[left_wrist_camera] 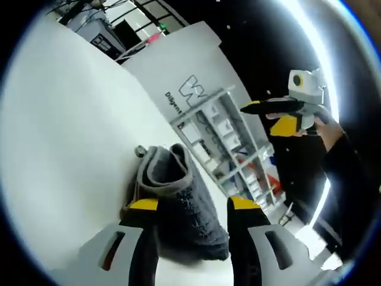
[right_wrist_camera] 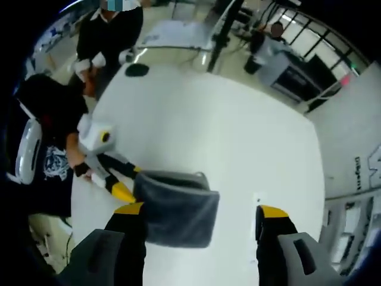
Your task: Open the folded towel by lifting each exposed corner and separating the folded layers until the towel lies flat within the target outline without major curled edges
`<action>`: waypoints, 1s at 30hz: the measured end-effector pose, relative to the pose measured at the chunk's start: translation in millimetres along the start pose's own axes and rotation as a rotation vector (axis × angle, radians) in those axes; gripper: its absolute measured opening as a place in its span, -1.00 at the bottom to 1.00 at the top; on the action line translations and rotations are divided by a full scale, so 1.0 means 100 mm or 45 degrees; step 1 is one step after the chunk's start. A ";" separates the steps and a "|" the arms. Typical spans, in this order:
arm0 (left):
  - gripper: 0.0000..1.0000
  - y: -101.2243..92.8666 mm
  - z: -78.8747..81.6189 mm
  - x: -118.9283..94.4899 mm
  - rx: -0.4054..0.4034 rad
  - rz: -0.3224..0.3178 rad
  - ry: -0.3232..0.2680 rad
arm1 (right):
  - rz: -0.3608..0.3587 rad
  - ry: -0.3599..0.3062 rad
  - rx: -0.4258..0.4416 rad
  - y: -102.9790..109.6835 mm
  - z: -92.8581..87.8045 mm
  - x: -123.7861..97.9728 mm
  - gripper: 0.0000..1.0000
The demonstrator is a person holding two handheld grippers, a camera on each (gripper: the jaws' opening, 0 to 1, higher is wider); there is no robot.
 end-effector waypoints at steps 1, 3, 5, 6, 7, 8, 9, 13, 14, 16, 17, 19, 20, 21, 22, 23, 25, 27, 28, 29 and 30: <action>-0.18 0.01 0.01 0.00 0.000 0.000 -0.001 | 0.003 0.003 -0.001 -0.01 -0.01 0.02 0.46; -0.21 0.02 0.01 0.01 0.007 0.004 -0.001 | 0.010 0.004 0.003 -0.03 -0.01 0.06 0.46; -0.22 0.03 0.01 0.01 0.012 0.005 -0.003 | 0.016 0.012 0.003 -0.04 -0.03 0.10 0.46; -0.22 0.03 0.01 0.01 0.014 0.002 -0.004 | 0.015 0.018 0.003 -0.05 -0.04 0.12 0.46; -0.22 0.03 0.01 0.01 0.013 0.002 -0.005 | 0.010 0.024 0.008 -0.07 -0.05 0.13 0.46; -0.22 0.03 0.01 0.01 0.011 0.002 -0.003 | 0.008 0.026 0.011 -0.08 -0.06 0.14 0.46; -0.22 0.03 0.01 0.01 0.010 0.002 -0.003 | 0.005 0.032 0.014 -0.09 -0.07 0.16 0.46; -0.22 0.04 0.01 0.02 0.009 0.002 -0.001 | 0.005 0.047 0.001 -0.13 -0.11 0.21 0.46; -0.16 0.02 0.02 0.01 0.004 -0.018 -0.003 | 0.008 0.045 0.005 -0.14 -0.11 0.22 0.45; -0.12 0.00 0.01 0.00 -0.002 -0.033 -0.002 | 0.010 0.044 0.011 -0.16 -0.12 0.25 0.43; -0.13 0.00 0.01 0.00 -0.005 -0.030 -0.003 | 0.012 0.046 0.012 -0.16 -0.13 0.27 0.42; -0.16 0.01 0.00 0.01 -0.003 -0.021 0.002 | 0.021 0.054 0.014 -0.18 -0.14 0.30 0.43; -0.18 0.01 0.00 0.01 -0.001 -0.017 0.003 | 0.029 0.057 0.014 -0.19 -0.15 0.33 0.43; -0.18 0.01 0.00 0.01 0.000 -0.016 0.004 | 0.035 0.057 0.013 -0.19 -0.15 0.35 0.43; -0.18 0.01 -0.01 0.01 0.004 -0.019 0.013 | 0.038 0.056 0.013 -0.20 -0.15 0.37 0.43; -0.19 0.01 -0.01 0.01 0.008 -0.016 0.018 | 0.044 0.056 0.013 -0.21 -0.15 0.41 0.43; -0.19 0.02 -0.01 0.01 0.002 -0.009 0.030 | 0.061 0.051 0.003 -0.21 -0.15 0.49 0.42; -0.19 0.02 0.00 0.00 -0.008 -0.006 0.039 | 0.080 0.054 0.007 -0.24 -0.18 0.58 0.42; -0.19 0.02 0.00 0.00 -0.010 -0.004 0.044 | 0.086 0.059 0.007 -0.25 -0.19 0.62 0.41; -0.19 0.02 0.00 0.00 -0.011 -0.004 0.044 | 0.089 0.062 0.007 -0.26 -0.21 0.65 0.40; -0.20 0.02 0.00 0.00 -0.014 -0.002 0.046 | 0.095 0.065 0.010 -0.28 -0.22 0.68 0.39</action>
Point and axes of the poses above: the point that each gripper's makers call its tool centre point, and the gripper's own axes: x roughly forward along the fingers, y roughly to its left, z roughly out of its top, the point moved 6 cm from there along -x, roughly backward along the fingers, and after that the axes turned 15 degrees about z, right-handed, at the moved point
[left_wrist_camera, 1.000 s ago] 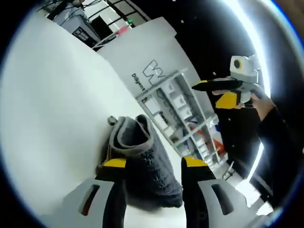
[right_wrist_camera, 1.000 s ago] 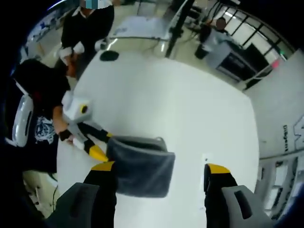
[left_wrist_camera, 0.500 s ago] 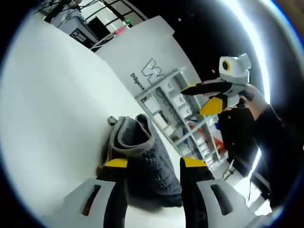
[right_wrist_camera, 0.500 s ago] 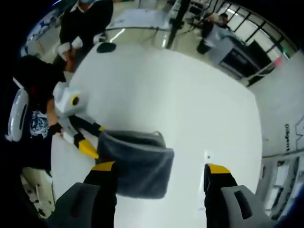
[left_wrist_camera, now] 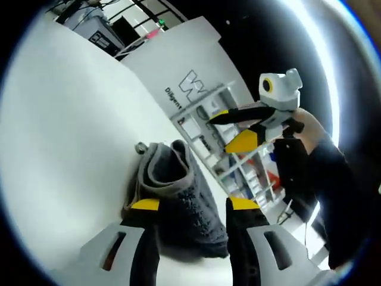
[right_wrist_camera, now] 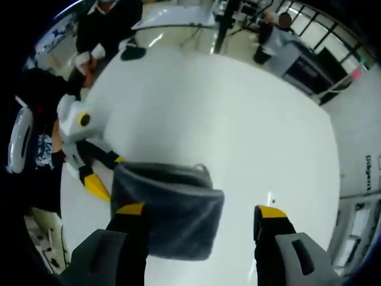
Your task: Open the folded towel by lifting each exposed corner and separating the folded layers until the towel lies flat within the target outline without major curled edges
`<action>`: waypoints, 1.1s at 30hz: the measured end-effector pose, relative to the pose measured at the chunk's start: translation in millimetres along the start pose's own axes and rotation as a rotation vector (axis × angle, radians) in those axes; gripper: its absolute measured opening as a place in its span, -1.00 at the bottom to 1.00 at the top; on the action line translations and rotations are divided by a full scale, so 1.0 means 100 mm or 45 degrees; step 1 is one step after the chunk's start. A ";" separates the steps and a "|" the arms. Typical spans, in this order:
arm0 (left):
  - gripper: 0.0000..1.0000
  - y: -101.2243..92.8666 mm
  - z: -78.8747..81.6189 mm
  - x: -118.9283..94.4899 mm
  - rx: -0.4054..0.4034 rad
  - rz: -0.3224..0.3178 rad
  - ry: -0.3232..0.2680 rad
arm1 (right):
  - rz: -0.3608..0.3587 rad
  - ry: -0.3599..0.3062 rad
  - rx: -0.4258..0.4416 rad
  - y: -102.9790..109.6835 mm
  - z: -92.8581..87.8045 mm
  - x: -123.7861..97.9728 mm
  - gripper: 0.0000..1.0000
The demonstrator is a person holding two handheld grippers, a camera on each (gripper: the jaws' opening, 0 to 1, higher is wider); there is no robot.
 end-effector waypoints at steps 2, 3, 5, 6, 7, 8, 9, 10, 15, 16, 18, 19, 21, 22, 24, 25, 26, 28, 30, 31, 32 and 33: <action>-0.22 0.01 0.01 0.00 -0.007 0.004 0.004 | 0.008 0.004 0.009 -0.03 -0.03 0.06 0.38; -0.22 0.02 0.01 0.00 -0.010 0.005 0.005 | 0.010 0.006 0.012 -0.05 -0.04 0.08 0.38; -0.24 0.02 0.01 -0.01 -0.018 0.003 0.010 | 0.016 0.006 0.020 -0.09 -0.05 0.11 0.37; -0.26 0.02 0.01 -0.01 -0.020 -0.002 0.014 | 0.017 0.006 0.022 -0.10 -0.06 0.12 0.37; -0.27 0.02 0.01 -0.01 -0.007 -0.001 0.016 | 0.022 0.006 0.024 -0.11 -0.06 0.13 0.35; -0.28 0.03 0.01 -0.01 -0.006 0.000 0.018 | 0.028 0.005 0.024 -0.12 -0.06 0.14 0.33; -0.30 0.03 0.01 -0.01 -0.007 0.002 0.020 | 0.038 0.001 0.025 -0.13 -0.06 0.16 0.31; -0.32 0.04 0.01 -0.01 0.000 0.007 0.019 | 0.045 -0.002 0.027 -0.14 -0.05 0.18 0.30; -0.37 0.06 0.02 -0.02 0.009 -0.004 0.032 | 0.089 0.003 0.044 -0.18 -0.08 0.25 0.21; -0.37 0.07 0.02 -0.02 0.007 -0.003 0.034 | 0.104 0.006 0.038 -0.18 -0.08 0.26 0.15; -0.37 0.07 0.03 -0.01 0.009 -0.005 0.032 | 0.107 0.017 0.046 -0.21 -0.11 0.29 0.13; -0.36 0.07 0.03 -0.01 0.009 -0.006 0.034 | 0.104 0.019 0.051 -0.23 -0.12 0.30 0.13; -0.35 0.05 0.01 -0.01 0.033 -0.007 0.032 | 0.095 0.018 0.054 -0.28 -0.13 0.29 0.11; -0.35 0.05 0.01 -0.01 0.037 -0.007 0.033 | 0.094 0.012 0.058 -0.31 -0.13 0.30 0.09; -0.36 0.05 0.00 0.00 0.042 -0.009 0.038 | 0.109 0.006 0.062 -0.33 -0.15 0.33 0.07; -0.36 0.05 0.00 0.01 0.044 -0.008 0.037 | 0.113 0.005 0.060 -0.34 -0.16 0.35 0.05; -0.36 0.05 0.00 0.01 0.044 -0.007 0.037 | 0.120 0.005 0.059 -0.34 -0.17 0.37 0.02; -0.37 0.05 0.00 0.02 0.041 -0.006 0.039 | 0.134 0.005 0.060 -0.35 -0.18 0.42 -0.01; -0.38 0.05 0.01 0.02 0.038 -0.005 0.041 | 0.162 -0.007 0.064 -0.36 -0.16 0.46 -0.01; -0.39 0.05 0.01 0.03 0.035 -0.005 0.042 | 0.177 -0.009 0.073 -0.39 -0.15 0.46 -0.01; -0.39 0.05 0.01 0.03 0.030 -0.004 0.043 | 0.179 -0.007 0.077 -0.41 -0.15 0.46 -0.02; -0.39 0.05 0.01 0.04 0.025 -0.004 0.043 | 0.180 -0.003 0.079 -0.42 -0.15 0.47 -0.01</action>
Point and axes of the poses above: the point that each gripper's makers call its tool centre point, and the gripper's own axes: x roughly forward along the fingers, y roughly to its left, z roughly out of its top, the point moved 6 cm from there along -x, roughly backward along the fingers, and after that the axes turned 15 degrees about z, right-handed, at the moved point
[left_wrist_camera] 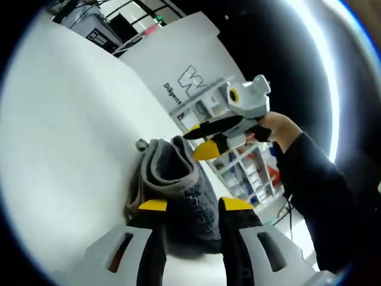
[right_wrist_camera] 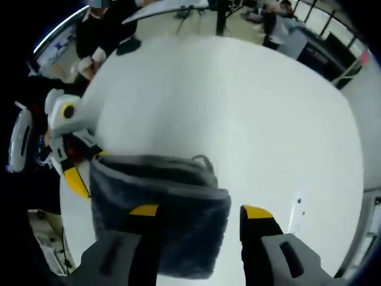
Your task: Open the folded towel by lifting each exposed corner and separating the folded layers until the towel lies flat within the target outline without major curled edges
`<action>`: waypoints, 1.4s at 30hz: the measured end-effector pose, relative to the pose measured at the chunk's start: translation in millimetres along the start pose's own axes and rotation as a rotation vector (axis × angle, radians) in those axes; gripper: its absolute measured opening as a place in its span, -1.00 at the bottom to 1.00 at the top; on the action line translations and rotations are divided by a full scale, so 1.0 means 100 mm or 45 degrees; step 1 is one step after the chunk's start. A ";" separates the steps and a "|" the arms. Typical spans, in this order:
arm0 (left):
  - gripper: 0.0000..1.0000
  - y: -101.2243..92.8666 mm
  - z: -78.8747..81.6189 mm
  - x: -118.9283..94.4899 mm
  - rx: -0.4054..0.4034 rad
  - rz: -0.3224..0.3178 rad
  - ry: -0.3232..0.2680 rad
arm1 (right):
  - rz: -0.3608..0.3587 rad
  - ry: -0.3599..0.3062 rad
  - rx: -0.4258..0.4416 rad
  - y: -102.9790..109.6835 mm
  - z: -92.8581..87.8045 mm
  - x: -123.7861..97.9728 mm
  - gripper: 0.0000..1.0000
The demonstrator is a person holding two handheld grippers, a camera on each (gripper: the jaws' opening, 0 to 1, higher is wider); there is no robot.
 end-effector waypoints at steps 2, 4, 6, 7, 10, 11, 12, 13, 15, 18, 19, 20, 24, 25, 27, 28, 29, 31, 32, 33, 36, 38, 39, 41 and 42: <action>-0.37 -0.01 -0.01 0.01 0.000 -0.011 0.010 | 0.007 0.002 0.018 -0.08 0.01 -0.02 0.01; -0.37 0.00 -0.01 0.02 0.005 -0.009 0.016 | 0.042 -0.004 0.048 -0.13 0.00 -0.03 0.01; -0.39 0.00 -0.01 0.01 0.001 -0.006 0.016 | 0.041 -0.018 0.075 -0.18 -0.03 -0.02 0.05; -0.39 0.00 -0.01 0.01 -0.003 -0.002 0.019 | 0.041 -0.021 0.090 -0.21 -0.05 -0.01 0.08; -0.41 0.01 -0.01 0.02 -0.001 0.005 0.018 | 0.056 -0.021 0.095 -0.21 -0.06 0.04 0.04; -0.41 0.02 -0.01 0.02 0.002 0.007 0.018 | 0.067 -0.023 0.082 -0.19 -0.06 0.07 0.00; -0.42 0.02 -0.01 0.03 0.004 0.010 0.019 | 0.073 -0.021 0.067 -0.13 -0.05 0.11 -0.06; -0.42 0.01 -0.01 0.03 0.005 0.012 0.021 | 0.079 -0.014 0.057 -0.11 -0.04 0.13 -0.09; -0.43 0.01 -0.01 0.03 0.004 0.014 0.022 | 0.082 0.005 0.044 -0.09 -0.03 0.17 -0.14; -0.45 0.01 -0.02 0.03 0.006 0.017 0.016 | 0.088 0.029 0.029 -0.12 -0.01 0.18 -0.18; -0.48 0.01 -0.03 0.03 0.007 0.017 0.016 | 0.087 0.035 0.028 -0.13 0.00 0.18 -0.18; -0.50 0.01 -0.03 0.03 0.005 0.016 0.016 | 0.084 0.042 0.027 -0.10 -0.01 0.19 -0.18; -0.55 0.02 -0.03 0.03 -0.001 0.012 0.019 | 0.083 0.049 0.028 0.01 -0.03 0.26 -0.19; -0.55 0.01 -0.03 0.03 0.001 0.011 0.020 | 0.083 0.049 0.028 0.02 -0.03 0.26 -0.19; -0.56 0.01 -0.03 0.03 0.000 0.010 0.018 | 0.083 0.048 0.030 0.05 -0.04 0.31 -0.19; -0.57 0.01 -0.03 0.03 0.000 0.008 0.018 | 0.083 0.049 0.030 0.08 -0.05 0.32 -0.20; -0.59 0.01 -0.04 0.02 -0.001 0.006 0.019 | 0.085 0.048 0.029 0.10 -0.05 0.33 -0.21; -0.67 0.00 -0.04 0.02 -0.010 -0.014 0.022 | 0.083 0.048 0.025 0.13 -0.04 0.34 -0.23; -0.69 0.00 -0.04 0.02 -0.018 -0.025 0.024 | 0.081 0.050 0.022 0.15 -0.04 0.35 -0.24; -0.70 0.00 -0.04 0.02 -0.015 -0.025 0.022 | 0.079 0.052 0.025 0.16 -0.04 0.36 -0.25; -0.71 0.01 -0.03 0.02 -0.015 -0.026 0.015 | 0.083 0.056 0.050 0.19 -0.04 0.39 -0.30; -0.73 0.01 -0.03 0.03 -0.013 -0.026 0.013 | 0.081 0.061 0.062 0.20 -0.04 0.40 -0.33; -0.74 0.01 -0.02 0.03 -0.013 -0.027 0.013 | 0.084 0.061 0.069 0.21 -0.04 0.41 -0.37; -0.76 0.01 -0.03 0.03 -0.008 -0.029 0.012 | 0.088 0.064 0.077 0.22 -0.03 0.39 -0.42; -0.77 0.01 -0.02 0.03 -0.008 -0.029 0.011 | 0.086 0.067 0.078 0.22 -0.03 0.39 -0.46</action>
Point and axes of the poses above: the point that each gripper's makers call its tool centre point, and the gripper's own axes: x roughly forward along the fingers, y roughly to its left, z roughly out of its top, the point moved 6 cm from there along -x, roughly backward along the fingers, and after that the axes turned 15 degrees about z, right-handed, at the moved point
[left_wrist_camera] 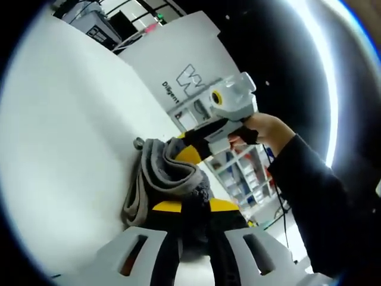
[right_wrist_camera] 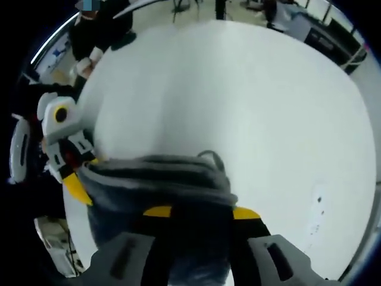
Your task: Open the folded towel by lifting each exposed corner and separating the folded layers until the towel lies flat within the target outline without major curled edges
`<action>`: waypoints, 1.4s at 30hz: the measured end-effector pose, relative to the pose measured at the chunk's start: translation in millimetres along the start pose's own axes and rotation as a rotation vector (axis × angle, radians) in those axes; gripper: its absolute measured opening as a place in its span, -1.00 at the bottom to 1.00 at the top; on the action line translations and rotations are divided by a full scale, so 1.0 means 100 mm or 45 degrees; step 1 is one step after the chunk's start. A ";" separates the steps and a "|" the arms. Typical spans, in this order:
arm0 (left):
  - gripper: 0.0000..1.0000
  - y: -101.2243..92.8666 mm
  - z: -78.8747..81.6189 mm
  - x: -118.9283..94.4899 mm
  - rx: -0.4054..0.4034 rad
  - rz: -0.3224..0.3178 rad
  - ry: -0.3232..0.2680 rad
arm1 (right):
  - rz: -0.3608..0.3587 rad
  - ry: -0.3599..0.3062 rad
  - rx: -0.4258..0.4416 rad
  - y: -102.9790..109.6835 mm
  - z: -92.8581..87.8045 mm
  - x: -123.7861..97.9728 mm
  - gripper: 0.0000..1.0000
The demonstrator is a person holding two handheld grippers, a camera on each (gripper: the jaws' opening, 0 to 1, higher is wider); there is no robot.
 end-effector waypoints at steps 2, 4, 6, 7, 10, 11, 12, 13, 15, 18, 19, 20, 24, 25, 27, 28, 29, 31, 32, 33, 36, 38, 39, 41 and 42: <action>-0.79 0.00 0.00 0.00 0.003 -0.001 -0.003 | 0.009 0.000 0.015 0.02 0.00 -0.01 -0.55; -0.80 0.00 0.00 0.01 -0.001 -0.003 -0.005 | 0.020 0.006 0.023 0.05 -0.01 0.00 -0.64; -0.82 0.00 0.00 0.01 -0.003 -0.008 -0.006 | 0.034 0.010 0.023 0.00 0.00 -0.01 -0.71; -0.82 0.00 0.00 0.01 -0.002 -0.010 -0.008 | 0.034 0.012 0.019 -0.02 0.00 -0.02 -0.72; -0.83 0.00 0.00 0.01 -0.004 -0.014 -0.008 | 0.037 0.014 0.017 -0.03 0.00 -0.01 -0.75; -0.84 0.00 0.00 0.01 -0.004 -0.015 -0.008 | 0.038 0.015 0.015 -0.02 0.00 -0.01 -0.76; -0.84 0.00 0.00 0.01 -0.004 -0.016 -0.009 | 0.039 0.016 0.013 -0.02 0.00 -0.01 -0.77; -0.85 0.00 0.00 0.01 -0.004 -0.016 -0.009 | 0.039 0.017 0.010 -0.01 0.00 -0.01 -0.79; -0.85 -0.01 0.00 0.01 -0.005 -0.020 -0.009 | 0.039 0.018 0.002 0.00 0.00 -0.01 -0.81; -0.86 -0.02 0.00 0.01 -0.005 -0.028 -0.014 | 0.034 0.017 -0.004 0.00 0.00 -0.02 -0.82; -0.86 -0.02 0.00 0.01 -0.002 -0.028 -0.016 | 0.032 0.015 -0.008 0.01 0.00 -0.03 -0.83; -0.87 -0.03 0.00 0.01 0.001 -0.032 -0.018 | 0.031 0.015 -0.010 0.01 0.00 -0.04 -0.83; -0.87 -0.05 0.00 0.00 0.002 -0.041 -0.026 | 0.025 0.013 -0.014 0.02 0.00 -0.06 -0.83; -0.87 -0.05 -0.01 0.00 0.002 -0.044 -0.027 | 0.022 0.013 -0.017 0.03 0.00 -0.07 -0.83; -0.87 -0.07 -0.01 0.00 0.004 -0.049 -0.030 | 0.019 0.013 -0.018 0.04 0.01 -0.09 -0.83; -0.87 -0.08 0.00 -0.01 0.011 -0.053 -0.034 | 0.014 0.014 -0.020 0.03 0.01 -0.11 -0.83; -0.87 -0.09 0.00 -0.02 0.015 -0.056 -0.038 | 0.011 0.014 -0.019 0.03 0.01 -0.13 -0.83; -0.87 -0.11 0.00 -0.02 0.028 -0.061 -0.045 | 0.008 0.015 -0.018 -0.02 0.02 -0.18 -0.83; -0.87 -0.12 0.01 -0.04 0.043 -0.059 -0.061 | 0.001 0.010 -0.020 -0.02 0.02 -0.21 -0.83; -0.87 -0.13 0.02 -0.04 0.047 -0.062 -0.067 | -0.003 0.005 -0.024 -0.01 0.02 -0.22 -0.83; -0.88 -0.16 0.03 -0.06 0.062 -0.069 -0.083 | -0.015 -0.008 -0.034 0.02 0.03 -0.26 -0.83; -0.88 -0.19 0.05 -0.07 0.066 -0.081 -0.094 | -0.027 -0.024 -0.040 0.04 0.04 -0.29 -0.82; -0.88 -0.19 0.05 -0.07 0.067 -0.084 -0.096 | -0.030 -0.028 -0.041 0.05 0.04 -0.30 -0.82; -0.88 -0.21 0.06 -0.07 0.069 -0.089 -0.100 | -0.038 -0.028 -0.044 0.04 0.05 -0.34 -0.82; -0.88 -0.21 0.06 -0.08 0.069 -0.090 -0.100 | -0.041 -0.028 -0.043 0.04 0.05 -0.36 -0.82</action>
Point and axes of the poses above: the point that each gripper's makers call its tool centre point, and the gripper's own axes: x roughly forward along the fingers, y roughly to its left, z roughly out of its top, the point moved 6 cm from there along -x, roughly backward along the fingers, and after that the axes turned 15 degrees about z, right-handed, at the moved point
